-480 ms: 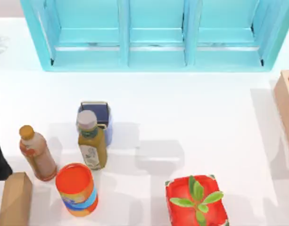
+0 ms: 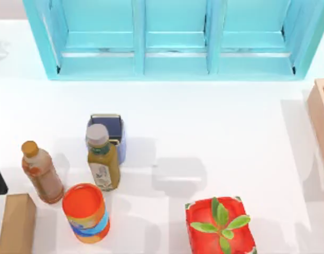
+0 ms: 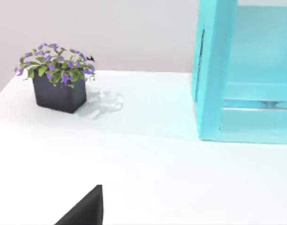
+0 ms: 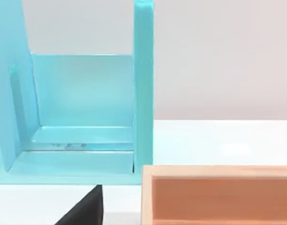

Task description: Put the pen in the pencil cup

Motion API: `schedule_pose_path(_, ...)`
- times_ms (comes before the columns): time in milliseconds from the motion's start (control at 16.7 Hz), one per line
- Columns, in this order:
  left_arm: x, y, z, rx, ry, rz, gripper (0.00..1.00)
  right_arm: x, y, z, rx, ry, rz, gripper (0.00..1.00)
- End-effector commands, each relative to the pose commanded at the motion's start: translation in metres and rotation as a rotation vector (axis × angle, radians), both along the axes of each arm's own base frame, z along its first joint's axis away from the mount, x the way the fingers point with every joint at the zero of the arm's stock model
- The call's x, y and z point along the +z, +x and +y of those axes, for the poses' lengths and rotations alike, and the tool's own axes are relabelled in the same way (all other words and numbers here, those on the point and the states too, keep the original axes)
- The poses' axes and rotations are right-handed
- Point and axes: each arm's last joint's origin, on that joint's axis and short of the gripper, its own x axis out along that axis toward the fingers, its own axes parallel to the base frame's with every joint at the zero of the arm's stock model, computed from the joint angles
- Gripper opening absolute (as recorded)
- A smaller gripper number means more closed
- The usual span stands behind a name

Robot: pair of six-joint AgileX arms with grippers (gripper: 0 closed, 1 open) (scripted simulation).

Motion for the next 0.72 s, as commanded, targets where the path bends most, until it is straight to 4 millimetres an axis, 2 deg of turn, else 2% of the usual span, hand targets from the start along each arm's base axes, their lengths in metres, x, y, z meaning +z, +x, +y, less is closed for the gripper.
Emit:
schedule_pose_path(240, 0.025, 0.016, 0.015, 0.055, -0.060, 0.173, 1.00, 0.000, 0.000, 0.000, 0.000, 0.000, 0.000, 1.00)
schedule_pose_path(420, 0.049, 0.037, 0.036, 0.110, -0.144, 0.298, 1.00, 0.000, 0.000, 0.000, 0.000, 0.000, 0.000, 1.00)
schedule_pose_path(540, 0.064, 0.055, 0.057, 0.152, -0.223, 0.374, 1.00, 0.000, 0.000, 0.000, 0.000, 0.000, 0.000, 1.00)
schedule_pose_path(720, 0.077, 0.082, 0.100, 0.224, -0.377, 0.485, 1.00, 0.000, 0.000, 0.000, 0.000, 0.000, 0.000, 1.00)
